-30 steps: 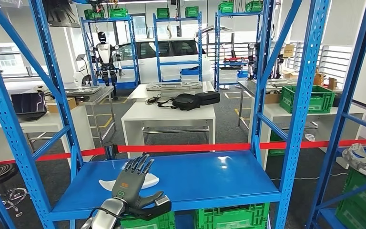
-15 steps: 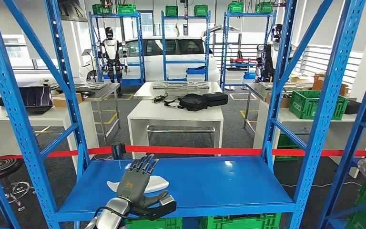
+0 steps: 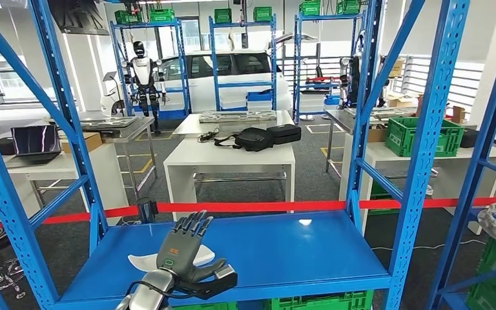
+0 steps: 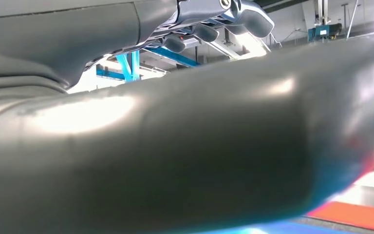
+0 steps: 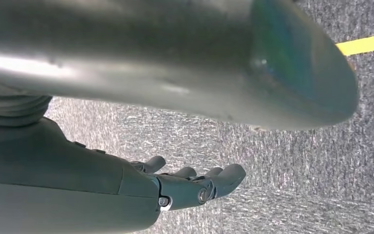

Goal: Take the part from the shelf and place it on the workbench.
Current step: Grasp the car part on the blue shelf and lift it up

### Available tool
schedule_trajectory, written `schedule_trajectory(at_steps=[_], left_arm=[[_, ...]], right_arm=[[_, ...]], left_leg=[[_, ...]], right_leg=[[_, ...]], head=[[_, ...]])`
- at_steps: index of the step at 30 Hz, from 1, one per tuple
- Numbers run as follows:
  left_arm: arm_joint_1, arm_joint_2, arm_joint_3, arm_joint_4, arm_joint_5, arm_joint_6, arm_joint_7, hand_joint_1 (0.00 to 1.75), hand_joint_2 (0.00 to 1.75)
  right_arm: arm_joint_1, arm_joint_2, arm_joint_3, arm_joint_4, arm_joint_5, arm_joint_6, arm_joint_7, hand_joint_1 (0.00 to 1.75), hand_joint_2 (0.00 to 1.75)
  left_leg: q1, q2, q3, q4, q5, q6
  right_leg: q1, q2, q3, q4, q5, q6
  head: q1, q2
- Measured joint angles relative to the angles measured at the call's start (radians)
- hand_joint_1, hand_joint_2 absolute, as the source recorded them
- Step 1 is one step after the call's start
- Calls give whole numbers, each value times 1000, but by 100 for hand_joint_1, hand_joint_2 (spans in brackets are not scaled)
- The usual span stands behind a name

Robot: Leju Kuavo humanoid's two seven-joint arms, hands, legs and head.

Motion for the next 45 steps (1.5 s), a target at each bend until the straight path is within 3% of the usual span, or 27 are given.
schedule_trajectory(at_steps=[1, 3, 7, 9, 11, 12, 13, 15, 17, 18, 21, 23, 26, 27, 28, 29, 31, 32, 34, 37, 39, 41, 42, 43, 44, 45], left_arm=[[-3, 1, 0, 0, 0, 0, 0, 0, 0], [-7, 1, 0, -1, 0, -2, 1, 0, 0], [-9, 6, 4, -3, -2, -2, 2, 0, 0], [-11, 6, 6, -4, -2, -2, 2, 0, 0], [-7, 6, 7, -3, -2, -2, 1, 0, 0], [-4, 6, 7, -2, -2, -2, 0, 0, 0], [-1, 6, 7, -2, -2, -2, 0, 0, 0], [1, 6, 7, -1, -2, -2, 0, 0, 0], [-1, 7, 7, -2, -2, -1, 1, 0, 0], [-1, 8, 8, -1, -2, -1, 2, 0, 0], [-2, 13, 13, -2, -2, 2, 3, 0, 0], [-3, 22, 20, -3, -2, 8, 3, 0, 0], [6, 55, 33, -2, 1, 19, -6, 0, 0], [13, 69, 38, 0, 3, 21, -12, 0, 0], [19, 81, 43, 2, 6, 23, -18, 0, 0], [22, 92, 48, 3, 8, 24, -22, 0, 0], [24, 107, 56, 4, 9, 24, -22, 0, 0], [23, 111, 59, 5, 9, 23, -19, 0, 0], [24, 114, 63, 7, 9, 20, -12, 0, 0], [24, 116, 66, 9, 8, 14, -1, 0, 0], [22, 117, 67, 10, 5, 0, 15, 0, 0], [24, 116, 67, 16, 2, -14, 30, 0, 0], [26, 116, 68, 20, 1, -19, 34, 0, 0], [28, 116, 68, 23, 1, -21, 35, 0, 0], [29, 116, 68, 26, 0, -22, 36, 0, 0], [29, 116, 68, 27, 0, -22, 36, 0, 0]], right_arm=[[0, 0, 0, 0, 0, 0, 0, 0, 0], [-1, 1, -1, 0, 1, 0, -1, 0, 0], [-3, 1, -1, 0, 2, 0, -5, 0, 0], [-3, 2, -1, 0, 2, 0, -6, 0, 0], [-3, 2, -1, 0, 2, 0, -7, 0, 0], [-2, 2, -1, 0, 2, 0, -7, 0, 0], [-1, 2, -1, 0, 2, 0, -7, 0, 0], [0, 2, -1, 0, 2, 0, -9, 0, 0], [-1, 2, -1, 0, 4, 0, -11, 0, 0], [-2, 2, -1, 0, 5, 0, -12, 0, 0], [-3, 2, -1, 0, 9, 2, -13, 0, 0], [-3, 2, -1, 0, 18, 5, -15, 0, 0], [-6, 2, -1, 0, 38, 7, -18, 0, 0], [-6, 2, -1, 0, 44, 8, -20, 0, 0], [-5, 2, -1, 0, 49, 9, -21, 0, 0], [-4, 2, -1, 0, 52, 9, -21, 0, 0], [-4, 2, -1, 0, 55, 10, -21, 0, 0], [-5, 2, -1, 0, 55, 11, -21, 0, 0], [-8, 1, -1, 0, 55, 13, -21, 0, 0], [-11, 1, -1, 0, 53, 17, -17, 0, 0], [-12, 1, -1, 0, 50, 19, -13, 0, 0], [-12, 0, -1, 0, 48, 19, -11, 0, 0], [-11, 0, -1, 0, 47, 19, -11, 0, 0], [-10, 0, -1, 0, 46, 19, -10, 0, 0], [-9, 0, -1, 0, 46, 19, -10, 0, 0], [-8, 0, -1, 0, 46, 19, -10, 0, 0]], left_leg=[[-3, 0, 29, -66, 31, 5], [-8, 0, 64, -139, 46, 13], [-7, -2, 83, -163, 34, 34], [-4, -2, 95, -171, 31, 45], [-6, -2, 101, -170, 23, 52], [-7, -3, 105, -169, 18, 53], [-7, -3, 110, -167, 12, 53], [-7, -5, 125, -161, -2, 49], [-11, -6, 133, -154, -17, 40], [-12, -7, 134, -153, -21, 34], [-11, -8, 135, -155, -27, 18], [-9, -6, 116, -116, -48, 4], [-2, -3, 12, 67, -110, -12], [0, -2, -21, 114, -115, -14], [2, -2, -38, 125, -100, -15], [4, -1, -35, 97, -66, -15], [4, 0, 16, -37, 16, -11], [2, 0, 43, -98, 39, -7], [-1, -1, 69, -152, 45, 4], [-1, -2, 77, -161, 39, 25], [2, -2, 87, -168, 35, 38], [-1, -1, 91, -167, 29, 47], [-3, -2, 94, -166, 25, 49], [-4, -2, 97, -165, 20, 50], [-5, -3, 102, -163, 15, 50], [-6, -4, 108, -161, 9, 48]], right_leg=[[1, 1, 6, 0, -6, 4], [3, 0, 11, -2, -13, 15], [1, -3, 12, 4, -26, 39], [1, -4, -35, 95, -65, 46], [3, -3, -117, 230, -109, 50], [3, -3, -149, 271, -110, 51], [4, -3, -162, 273, -90, 50], [4, -4, -131, 165, -1, 47], [7, -4, -79, 42, 53, 39], [9, -4, -65, 11, 58, 35], [10, -3, -55, -3, 48, 19], [6, -4, -44, -11, 45, 7], [4, -3, -29, -13, 35, -5], [4, -1, -25, -13, 30, -6], [3, 1, -19, -12, 26, -5], [3, 3, -13, -11, 20, -4], [4, 4, 2, -10, 9, 3], [5, 3, 7, -9, 3, 8], [7, 0, 11, -12, -4, 19], [7, -2, 11, -10, -13, 36], [7, -2, -24, 63, -48, 43], [8, -3, -102, 197, -97, 46], [8, -2, -139, 251, -106, 46], [9, -2, -162, 272, -97, 45], [9, -3, -164, 254, -68, 42], [10, -3, -147, 197, -23, 39]], head=[[0, 0], [0, 0], [1, 0], [2, 0], [4, 0], [5, 0], [5, 0], [6, 0], [6, 0], [6, 0], [5, 0], [4, 0], [2, 0], [2, 0], [2, 0], [2, 0], [2, 0], [1, 0], [2, 0], [3, 0], [4, 0], [6, 0], [6, 0], [6, 0], [7, 0], [7, 0]])
